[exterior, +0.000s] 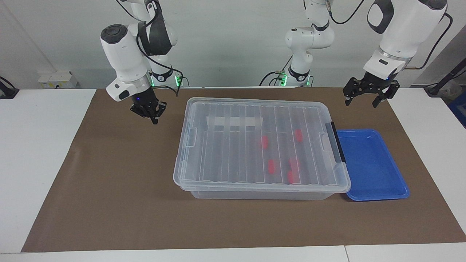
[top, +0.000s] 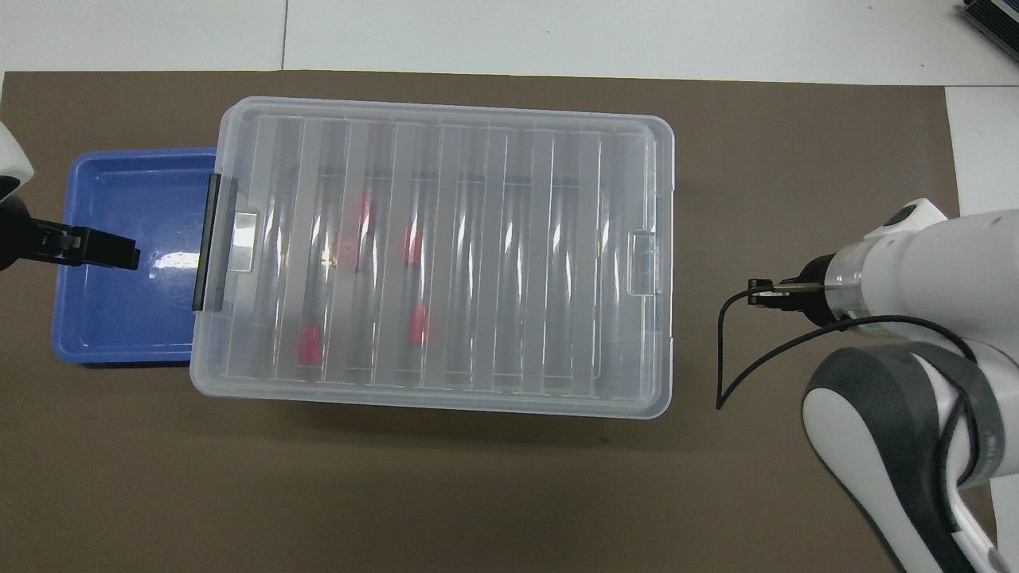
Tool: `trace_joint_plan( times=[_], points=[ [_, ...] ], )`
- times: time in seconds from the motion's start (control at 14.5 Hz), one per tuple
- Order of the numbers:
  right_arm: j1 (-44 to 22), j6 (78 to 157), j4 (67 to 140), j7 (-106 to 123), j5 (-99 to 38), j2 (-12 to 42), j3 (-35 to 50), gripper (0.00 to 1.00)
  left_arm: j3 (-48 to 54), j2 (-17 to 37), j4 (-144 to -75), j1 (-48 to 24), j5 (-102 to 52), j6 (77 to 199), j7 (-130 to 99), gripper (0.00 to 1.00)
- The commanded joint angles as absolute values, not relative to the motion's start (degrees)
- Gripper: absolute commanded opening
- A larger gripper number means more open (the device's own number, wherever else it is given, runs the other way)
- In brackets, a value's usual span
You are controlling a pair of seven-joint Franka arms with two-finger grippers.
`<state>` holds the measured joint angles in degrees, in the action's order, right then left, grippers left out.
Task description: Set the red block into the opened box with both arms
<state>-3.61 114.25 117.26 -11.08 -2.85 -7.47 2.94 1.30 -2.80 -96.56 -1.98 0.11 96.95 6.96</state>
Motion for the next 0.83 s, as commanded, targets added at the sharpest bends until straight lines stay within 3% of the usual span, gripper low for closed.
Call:
trace_joint_plan(
  times=[0.0,0.28,0.62,0.76],
  points=[
    [-0.62,107.95,109.11,-12.83,0.51,-4.67,3.43,0.00,1.14,-4.48,-98.35,-1.85,-0.70,97.47,6.68,1.00],
    [-0.44,97.58,95.65,-12.92,2.37,0.69,3.52,0.00,1.14,-4.48,-98.35,-1.85,-0.70,97.47,6.68,1.00],
    [-0.44,90.19,86.14,-13.01,3.44,4.04,3.60,0.00,1.14,-4.48,-98.35,-1.85,-0.70,97.47,6.68,1.00],
    [-0.44,90.35,87.18,-13.18,3.16,3.43,3.52,1.00,1.14,-4.48,-98.35,-1.85,-0.70,97.47,6.68,1.00]
  ],
)
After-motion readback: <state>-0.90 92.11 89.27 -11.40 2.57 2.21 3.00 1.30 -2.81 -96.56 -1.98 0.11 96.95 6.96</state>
